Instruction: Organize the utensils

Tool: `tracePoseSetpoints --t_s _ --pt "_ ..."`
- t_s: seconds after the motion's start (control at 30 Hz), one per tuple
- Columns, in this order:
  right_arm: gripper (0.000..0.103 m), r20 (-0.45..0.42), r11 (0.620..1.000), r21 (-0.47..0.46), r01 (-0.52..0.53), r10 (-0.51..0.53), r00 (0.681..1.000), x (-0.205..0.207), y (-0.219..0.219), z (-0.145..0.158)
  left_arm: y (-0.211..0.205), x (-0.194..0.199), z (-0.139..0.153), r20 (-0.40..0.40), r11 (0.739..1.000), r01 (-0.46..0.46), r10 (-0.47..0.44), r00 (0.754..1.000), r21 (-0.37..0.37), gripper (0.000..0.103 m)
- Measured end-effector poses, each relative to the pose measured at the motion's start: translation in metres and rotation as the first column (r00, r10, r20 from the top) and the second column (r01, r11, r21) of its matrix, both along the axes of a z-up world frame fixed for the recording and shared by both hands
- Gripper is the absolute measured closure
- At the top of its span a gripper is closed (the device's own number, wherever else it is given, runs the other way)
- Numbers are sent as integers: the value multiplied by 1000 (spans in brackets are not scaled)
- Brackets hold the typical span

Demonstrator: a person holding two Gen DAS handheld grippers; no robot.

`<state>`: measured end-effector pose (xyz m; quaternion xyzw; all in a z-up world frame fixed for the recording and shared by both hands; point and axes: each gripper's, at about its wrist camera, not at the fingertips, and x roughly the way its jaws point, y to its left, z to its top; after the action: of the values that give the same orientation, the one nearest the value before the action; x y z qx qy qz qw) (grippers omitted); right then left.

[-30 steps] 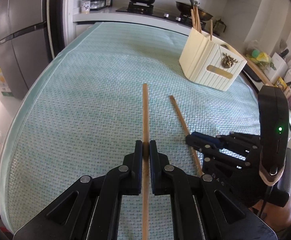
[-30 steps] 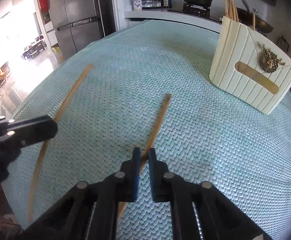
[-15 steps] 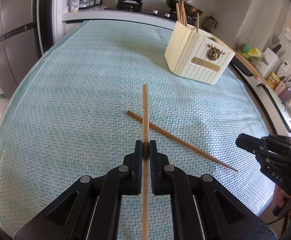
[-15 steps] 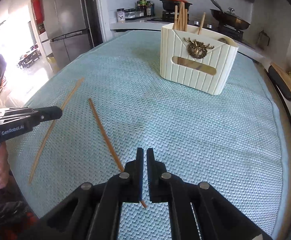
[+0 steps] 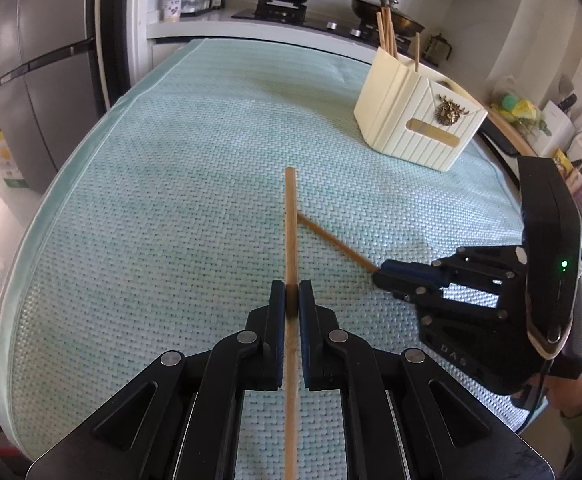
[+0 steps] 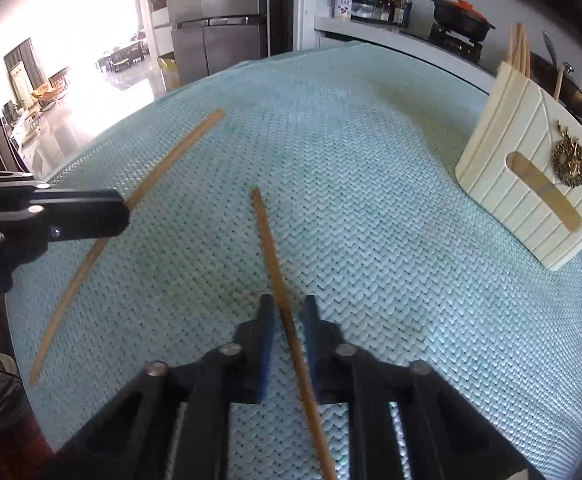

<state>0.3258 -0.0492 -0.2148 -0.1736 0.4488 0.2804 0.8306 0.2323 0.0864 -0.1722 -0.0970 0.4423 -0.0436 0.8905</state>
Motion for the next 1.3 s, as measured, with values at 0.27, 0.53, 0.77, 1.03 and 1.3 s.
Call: tracePoseSetpoints --t_s 0.27,0.53,0.77,1.03,1.3 --pt "98 19 980 83 180 -182 983 -28 -79 42 -23 5 -2 -5 998 63 -63 998 -18 98" --pt "98 -6 896 46 441 -442 897 -59 -189 32 -63 17 -21 -33 990 139 -138 990 9 98" --pt "82 -31 880 65 471 -470 882 -61 -204 12 -63 17 -31 -64 987 155 -152 986 52 53" --pt "73 -34 910 22 415 -414 910 -36 -197 10 -60 27 -31 -95 981 187 -182 979 52 47" --pt "77 -34 923 -18 385 -386 922 -6 -184 8 -92 64 -33 -127 952 263 -245 961 157 70"
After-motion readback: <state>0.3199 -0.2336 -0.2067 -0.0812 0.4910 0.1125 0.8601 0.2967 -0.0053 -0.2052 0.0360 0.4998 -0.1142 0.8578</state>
